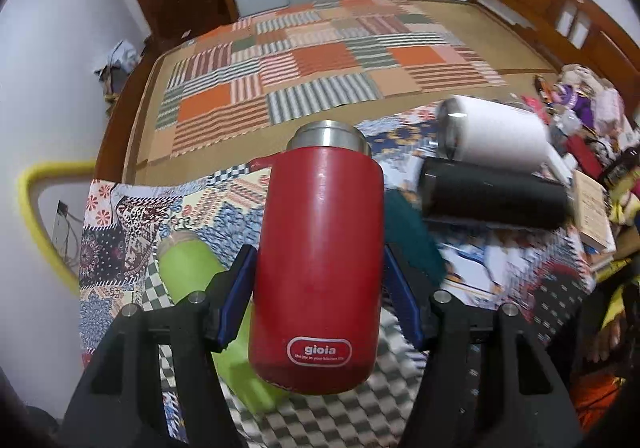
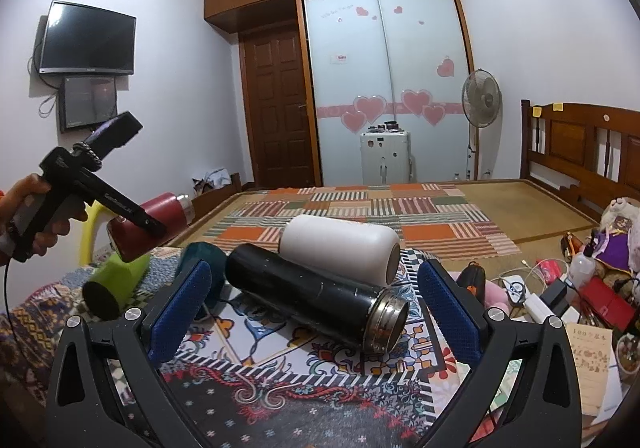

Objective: Flip cup upright
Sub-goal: 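Lift the red thermos with the left gripper and carry it toward the right tool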

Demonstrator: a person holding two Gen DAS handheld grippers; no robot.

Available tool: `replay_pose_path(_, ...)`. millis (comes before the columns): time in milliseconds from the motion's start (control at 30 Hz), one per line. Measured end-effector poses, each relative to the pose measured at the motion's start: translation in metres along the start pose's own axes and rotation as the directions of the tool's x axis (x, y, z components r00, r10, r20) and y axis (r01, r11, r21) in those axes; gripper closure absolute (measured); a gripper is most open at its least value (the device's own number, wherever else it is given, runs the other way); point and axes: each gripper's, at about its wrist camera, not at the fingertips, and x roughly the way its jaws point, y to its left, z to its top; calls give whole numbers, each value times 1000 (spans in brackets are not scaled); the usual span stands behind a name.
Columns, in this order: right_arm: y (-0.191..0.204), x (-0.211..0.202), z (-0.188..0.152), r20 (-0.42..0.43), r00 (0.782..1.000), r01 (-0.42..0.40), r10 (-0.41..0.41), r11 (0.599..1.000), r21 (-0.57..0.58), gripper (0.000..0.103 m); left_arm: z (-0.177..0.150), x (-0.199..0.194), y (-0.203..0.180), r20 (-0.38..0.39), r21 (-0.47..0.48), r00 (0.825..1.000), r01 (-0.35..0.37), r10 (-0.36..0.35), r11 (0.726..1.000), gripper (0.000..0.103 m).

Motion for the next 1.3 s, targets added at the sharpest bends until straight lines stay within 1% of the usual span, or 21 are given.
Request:
replay_pose_path(100, 3, -10, 3, 10, 1000, 4, -4, 1000, -16, 0, -12, -18, -20, 13, 30, 1000, 28, -28, 999, 40)
replay_pose_path(200, 5, -23, 7, 24, 1000, 5, -4, 1000, -20, 0, -23, -31, -42, 18, 57, 999, 41, -42, 998, 40)
replay_pose_path(400, 5, -44, 9, 41, 999, 3, -2, 1000, -3, 0, -46, -40, -77, 9, 106, 998, 66, -68, 992, 40)
replay_pose_path(467, 6, -49, 9, 41, 999, 1, -1, 1000, -1, 0, -53, -37, -88, -4, 112, 996, 87, -87, 990, 40)
replay_pose_path(700, 8, -67, 5, 45, 999, 4, -3, 1000, -14, 0, -75, -17, -121, -42, 137, 992, 122, -118, 983, 40)
replay_pose_path(800, 8, -73, 3, 46, 999, 5, -4, 1000, -14, 0, -83, -4, -133, -59, 154, 991, 125, -117, 980, 40)
replay_pose_path(900, 7, -77, -2, 36, 999, 3, -3, 1000, -13, 0, -88, 10, -140, -81, 150, 989, 135, -124, 979, 40)
replay_pose_path(967, 8, -75, -5, 26, 1000, 5, -4, 1000, -15, 0, -90, 20, -142, -93, 147, 989, 128, -115, 981, 40)
replay_pose_path(1100, 8, -71, -10, 5, 1000, 4, -4, 1000, -16, 0, -91, 29, -144, -91, 137, 989, 126, -114, 983, 40)
replay_pose_path(1300, 9, -68, -14, -14, 1000, 1, -1, 1000, -18, 0, -92, 30, -148, -74, 148, 992, 116, -106, 982, 40)
